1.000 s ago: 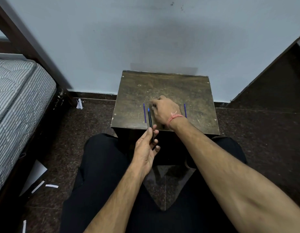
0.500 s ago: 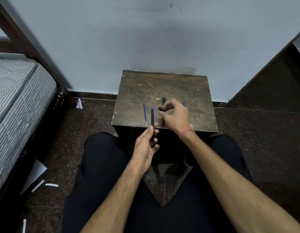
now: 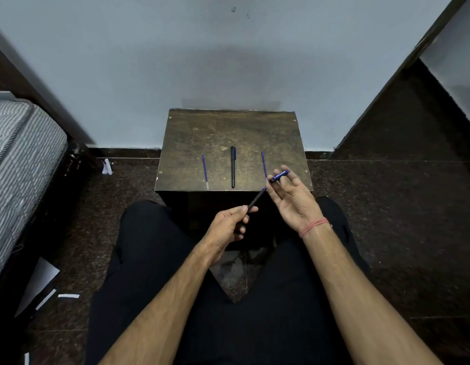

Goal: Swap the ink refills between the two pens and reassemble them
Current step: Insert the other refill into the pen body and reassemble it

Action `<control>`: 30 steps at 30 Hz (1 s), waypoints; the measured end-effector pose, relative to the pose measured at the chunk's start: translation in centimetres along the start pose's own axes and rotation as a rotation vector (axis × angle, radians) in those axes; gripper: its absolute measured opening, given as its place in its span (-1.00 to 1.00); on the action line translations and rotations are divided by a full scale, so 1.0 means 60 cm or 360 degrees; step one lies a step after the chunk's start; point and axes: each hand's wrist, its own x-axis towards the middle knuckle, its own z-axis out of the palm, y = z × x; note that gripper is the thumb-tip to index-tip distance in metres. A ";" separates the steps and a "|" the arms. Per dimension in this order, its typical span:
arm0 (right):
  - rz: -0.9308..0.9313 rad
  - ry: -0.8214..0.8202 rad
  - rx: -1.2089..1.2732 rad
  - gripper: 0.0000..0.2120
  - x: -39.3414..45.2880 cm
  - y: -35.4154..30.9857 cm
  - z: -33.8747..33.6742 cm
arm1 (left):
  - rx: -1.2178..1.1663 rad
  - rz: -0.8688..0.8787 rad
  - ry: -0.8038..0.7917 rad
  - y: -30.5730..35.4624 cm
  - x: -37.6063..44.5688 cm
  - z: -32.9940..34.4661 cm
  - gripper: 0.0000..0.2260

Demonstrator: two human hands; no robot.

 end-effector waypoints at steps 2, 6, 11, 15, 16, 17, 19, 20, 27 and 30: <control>-0.0016 0.0024 -0.0009 -0.78 -0.001 -0.002 -0.003 | 0.0016 0.0002 0.0003 0.001 -0.002 0.001 -0.70; -0.0010 0.0046 -0.0115 -0.77 -0.001 -0.003 -0.002 | 0.0018 -0.0019 0.0011 0.000 -0.002 0.000 -0.70; 0.0023 0.0000 -0.0257 -0.73 -0.004 0.006 0.006 | -0.0032 -0.0029 0.0007 -0.003 -0.001 -0.005 -0.68; 0.0055 -0.0034 -0.0195 -0.73 -0.003 0.005 0.005 | -0.0022 -0.0021 0.0003 -0.004 0.002 -0.008 -0.69; 0.0059 -0.0037 -0.0170 -0.73 -0.002 0.004 0.004 | -0.0017 -0.0018 -0.0002 -0.004 0.002 -0.008 -0.69; 0.0060 -0.0036 -0.0146 -0.73 -0.001 0.004 0.002 | -0.0014 -0.0015 -0.0007 -0.004 0.002 -0.009 -0.68; 0.0064 -0.0024 -0.0119 -0.73 0.001 0.006 0.000 | -0.0020 -0.0017 -0.0016 -0.004 0.002 -0.009 -0.68; 0.0067 -0.0018 -0.0115 -0.74 0.002 0.006 -0.001 | -0.0032 -0.0021 -0.0022 -0.003 0.002 -0.008 -0.68; 0.0075 -0.0029 -0.0166 -0.72 0.004 0.008 -0.004 | -0.0053 -0.0023 -0.0037 -0.004 0.004 -0.004 -0.68; 0.0110 -0.0100 -0.0368 -0.71 0.000 0.017 -0.001 | -0.0059 -0.0015 -0.0036 -0.006 0.006 -0.007 -0.68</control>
